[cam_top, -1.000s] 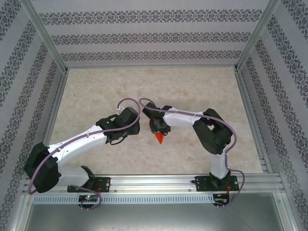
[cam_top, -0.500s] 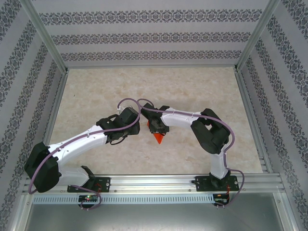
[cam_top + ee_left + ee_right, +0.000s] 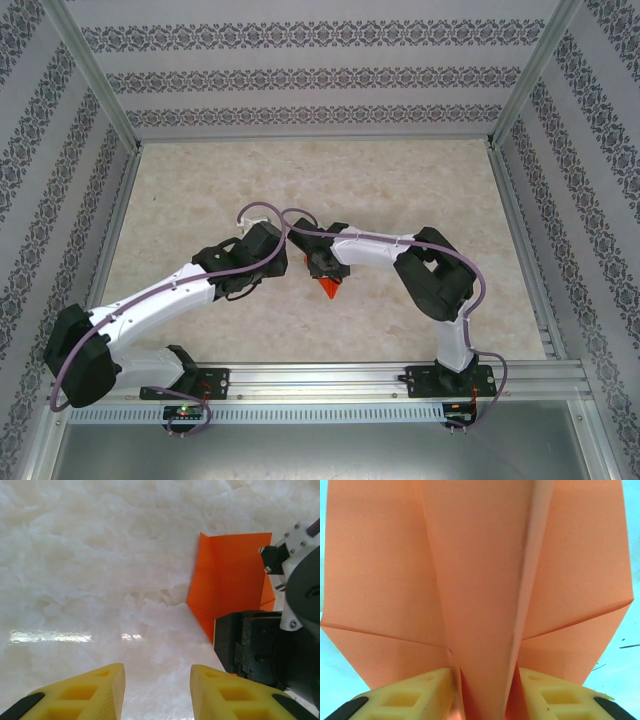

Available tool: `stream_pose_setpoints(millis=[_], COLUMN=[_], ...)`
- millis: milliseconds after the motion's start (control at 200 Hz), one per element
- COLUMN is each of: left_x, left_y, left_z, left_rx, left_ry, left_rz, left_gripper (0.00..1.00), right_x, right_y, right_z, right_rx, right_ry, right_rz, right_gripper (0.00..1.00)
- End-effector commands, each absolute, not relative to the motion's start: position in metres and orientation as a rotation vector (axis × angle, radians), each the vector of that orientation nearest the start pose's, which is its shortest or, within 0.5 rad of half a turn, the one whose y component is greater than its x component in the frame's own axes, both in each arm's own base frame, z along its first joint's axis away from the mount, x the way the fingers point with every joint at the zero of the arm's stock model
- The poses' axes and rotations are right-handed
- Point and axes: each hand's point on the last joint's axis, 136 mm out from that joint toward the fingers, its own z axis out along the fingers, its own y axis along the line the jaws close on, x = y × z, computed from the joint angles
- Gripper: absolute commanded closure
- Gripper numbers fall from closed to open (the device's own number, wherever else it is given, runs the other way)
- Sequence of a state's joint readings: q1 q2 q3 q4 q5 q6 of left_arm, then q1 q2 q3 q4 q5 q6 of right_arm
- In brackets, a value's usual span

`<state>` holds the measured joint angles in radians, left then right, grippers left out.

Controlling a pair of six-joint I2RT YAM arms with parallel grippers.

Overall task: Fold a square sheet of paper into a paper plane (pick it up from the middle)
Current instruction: Turn over a paper plane at the center of the table.

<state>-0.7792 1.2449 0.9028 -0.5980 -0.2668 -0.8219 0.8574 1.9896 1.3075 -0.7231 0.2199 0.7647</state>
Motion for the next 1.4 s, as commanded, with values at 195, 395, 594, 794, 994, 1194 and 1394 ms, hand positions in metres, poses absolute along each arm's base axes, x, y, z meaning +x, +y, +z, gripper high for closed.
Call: stream_pose_setpoints(millis=[195, 395, 594, 794, 994, 1194, 1394], left_x=[0.266, 0.265, 0.267, 0.269, 0.269, 0.268, 0.27], left_y=[-0.189, -0.186, -0.184, -0.182, -0.178, -0.169, -0.156], left_z=[0.149, 0.15, 0.154, 0.16, 0.163, 0.165, 0.179], left_rx=[-0.235, -0.229, -0.222, -0.205, -0.207, -0.209, -0.197], left_ry=[2.458, 2.453, 2.437, 2.418, 2.398, 2.373, 2.294], left_rz=[-0.356, -0.344, -0.334, -0.318, -0.306, -0.267, -0.242], left_gripper=[0.59, 0.59, 0.59, 0.59, 0.58, 0.57, 0.44], right_x=[0.266, 0.279, 0.288, 0.288, 0.293, 0.292, 0.283], right_y=[0.258, 0.263, 0.27, 0.265, 0.243, 0.192, 0.114], right_z=[-0.018, 0.02, 0.062, 0.093, 0.153, 0.206, 0.257], right_rx=[-0.154, -0.16, -0.162, -0.145, -0.074, 0.034, 0.173], right_ry=[2.971, 2.894, 2.81, 2.756, 2.547, 2.306, 2.015], right_rz=[-0.134, -0.072, 0.024, 0.053, 0.054, -0.029, -0.178], right_gripper=[0.62, 0.6, 0.52, 0.47, 0.45, 0.43, 0.24])
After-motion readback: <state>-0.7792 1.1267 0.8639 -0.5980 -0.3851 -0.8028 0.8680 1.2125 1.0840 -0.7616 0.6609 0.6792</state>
